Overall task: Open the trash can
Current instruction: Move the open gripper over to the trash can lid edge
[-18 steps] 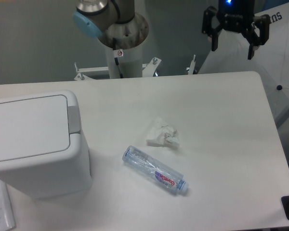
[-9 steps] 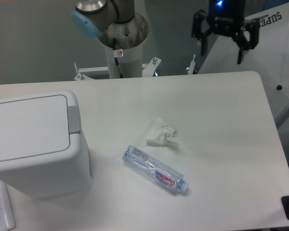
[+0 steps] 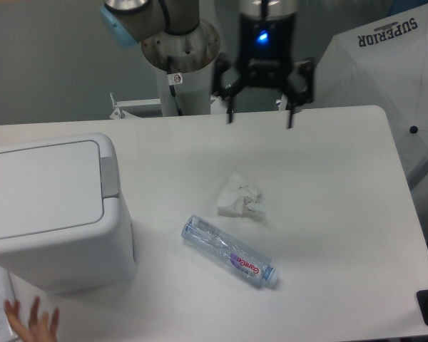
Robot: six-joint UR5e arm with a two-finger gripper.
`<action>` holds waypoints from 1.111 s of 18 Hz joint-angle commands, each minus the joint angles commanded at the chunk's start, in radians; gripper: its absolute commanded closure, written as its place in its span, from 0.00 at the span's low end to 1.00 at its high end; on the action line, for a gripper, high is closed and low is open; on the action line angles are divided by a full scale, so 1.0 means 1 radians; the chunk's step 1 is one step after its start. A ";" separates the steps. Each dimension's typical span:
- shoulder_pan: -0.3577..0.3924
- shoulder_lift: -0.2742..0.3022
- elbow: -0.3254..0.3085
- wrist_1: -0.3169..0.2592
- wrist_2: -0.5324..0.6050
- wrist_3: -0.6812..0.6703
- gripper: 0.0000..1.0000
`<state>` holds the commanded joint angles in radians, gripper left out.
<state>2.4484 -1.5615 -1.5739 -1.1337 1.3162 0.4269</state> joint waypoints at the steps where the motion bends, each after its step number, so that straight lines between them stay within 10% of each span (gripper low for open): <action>1: -0.012 -0.006 0.005 0.015 -0.009 -0.051 0.00; 20: -0.097 -0.051 -0.054 0.055 -0.129 -0.293 0.00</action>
<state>2.3516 -1.6122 -1.6275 -1.0784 1.1873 0.1334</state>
